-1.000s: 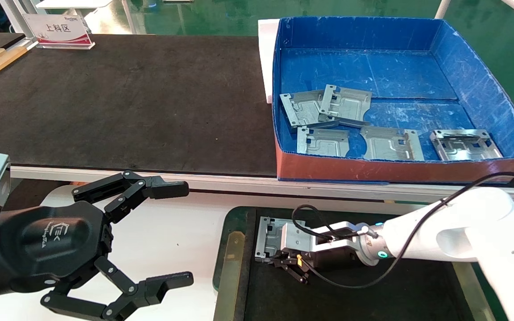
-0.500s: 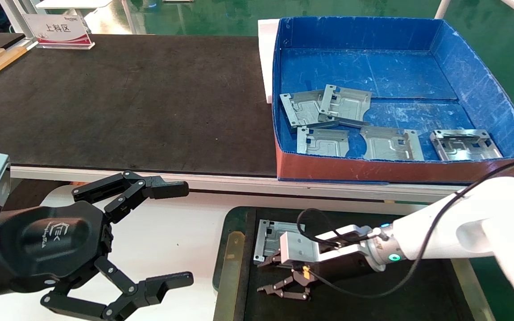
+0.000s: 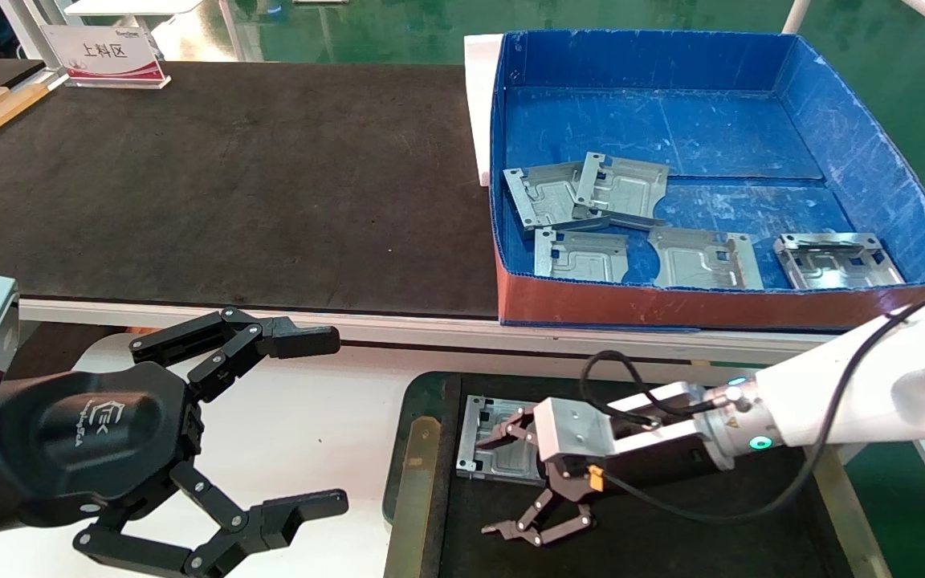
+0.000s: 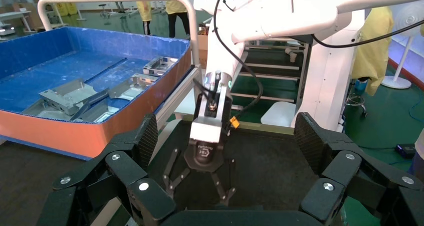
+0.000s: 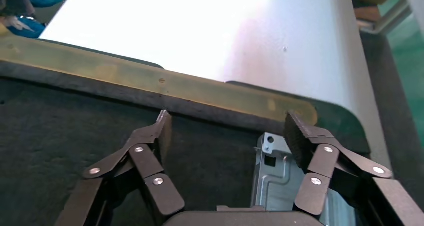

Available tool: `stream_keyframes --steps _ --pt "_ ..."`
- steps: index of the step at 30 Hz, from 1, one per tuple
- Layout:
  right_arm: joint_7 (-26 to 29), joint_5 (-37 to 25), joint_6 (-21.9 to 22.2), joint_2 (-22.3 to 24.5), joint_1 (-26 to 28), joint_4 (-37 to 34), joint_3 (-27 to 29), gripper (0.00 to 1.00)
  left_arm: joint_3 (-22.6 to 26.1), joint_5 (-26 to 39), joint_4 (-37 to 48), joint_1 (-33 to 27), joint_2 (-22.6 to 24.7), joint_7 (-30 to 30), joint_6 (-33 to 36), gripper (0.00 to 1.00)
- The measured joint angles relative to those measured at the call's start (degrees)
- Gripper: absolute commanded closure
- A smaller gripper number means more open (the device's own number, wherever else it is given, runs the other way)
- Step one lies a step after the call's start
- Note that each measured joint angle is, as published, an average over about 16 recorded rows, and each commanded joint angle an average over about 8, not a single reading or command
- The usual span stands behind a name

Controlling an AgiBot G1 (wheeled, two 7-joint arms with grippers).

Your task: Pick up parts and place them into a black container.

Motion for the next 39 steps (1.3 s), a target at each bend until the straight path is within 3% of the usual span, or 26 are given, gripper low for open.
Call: stream_keyframes --steps 9,26,39 --pt "1.8 3.0 -1.9 4.0 1.8 6.5 -0.3 0.00 0.0 0.0 0.0 0.0 0.0 0.0 0.0 0.00" --pt "13.8 17.1 -1.8 16.7 4.6 25.8 -3.4 0.00 0.0 0.0 0.0 0.0 0.0 0.0 0.0 0.00" --pt "16.8 21.3 -1.8 19.9 5.2 29.0 -3.5 0.00 0.0 0.0 0.0 0.0 0.0 0.0 0.0 0.00"
